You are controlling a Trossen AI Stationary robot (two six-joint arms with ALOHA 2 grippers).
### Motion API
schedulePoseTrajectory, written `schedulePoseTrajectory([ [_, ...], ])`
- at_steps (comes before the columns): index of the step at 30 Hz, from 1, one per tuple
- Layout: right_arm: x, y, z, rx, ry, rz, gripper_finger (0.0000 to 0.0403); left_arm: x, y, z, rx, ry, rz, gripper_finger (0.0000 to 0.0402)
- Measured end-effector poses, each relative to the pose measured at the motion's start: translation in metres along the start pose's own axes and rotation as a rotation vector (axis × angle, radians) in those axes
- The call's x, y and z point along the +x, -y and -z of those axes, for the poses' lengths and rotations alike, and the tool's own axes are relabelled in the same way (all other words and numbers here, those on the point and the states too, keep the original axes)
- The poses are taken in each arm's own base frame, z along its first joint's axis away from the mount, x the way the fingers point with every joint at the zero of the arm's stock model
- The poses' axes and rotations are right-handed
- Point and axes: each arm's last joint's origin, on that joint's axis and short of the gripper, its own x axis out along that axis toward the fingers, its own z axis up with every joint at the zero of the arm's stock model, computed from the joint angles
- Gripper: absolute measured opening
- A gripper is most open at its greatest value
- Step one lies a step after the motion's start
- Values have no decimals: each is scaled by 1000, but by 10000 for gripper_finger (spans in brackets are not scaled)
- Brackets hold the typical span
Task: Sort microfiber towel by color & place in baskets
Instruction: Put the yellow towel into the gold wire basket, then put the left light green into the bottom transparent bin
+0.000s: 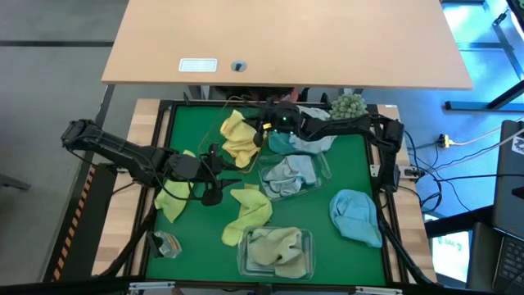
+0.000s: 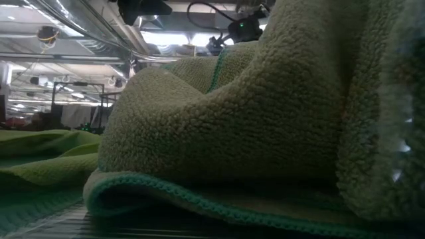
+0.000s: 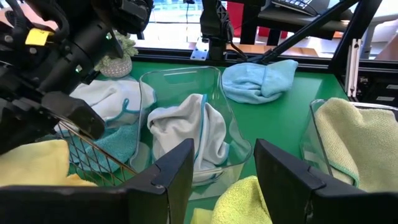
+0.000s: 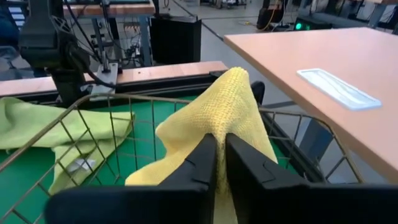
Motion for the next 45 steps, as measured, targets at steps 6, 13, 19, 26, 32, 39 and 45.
schedulePoseTrajectory([
  [6, 0, -1, 0, 0, 3, -16, 61, 0, 0, 0, 0, 0, 0, 163],
  [13, 0, -1, 2, 3, -21, -18, 140, 0, 0, 0, -26, 0, 0, 163],
  [19, -1, -1, 2, 4, -35, -18, 199, 0, 0, 0, -53, 0, 0, 163],
  [26, -19, -1, -23, 3, -25, -17, 224, -6, -2, -3, -63, 17, 4, 163],
  [32, -44, -3, -50, 3, -27, -18, 225, -18, -7, -1, -145, -27, 18, 163],
  [39, -83, -6, -73, 13, -112, -22, 225, -27, -14, 21, -305, -259, -43, 163],
  [45, -120, -9, -92, 19, -162, -25, 225, -33, -16, 37, -419, -460, -41, 163],
])
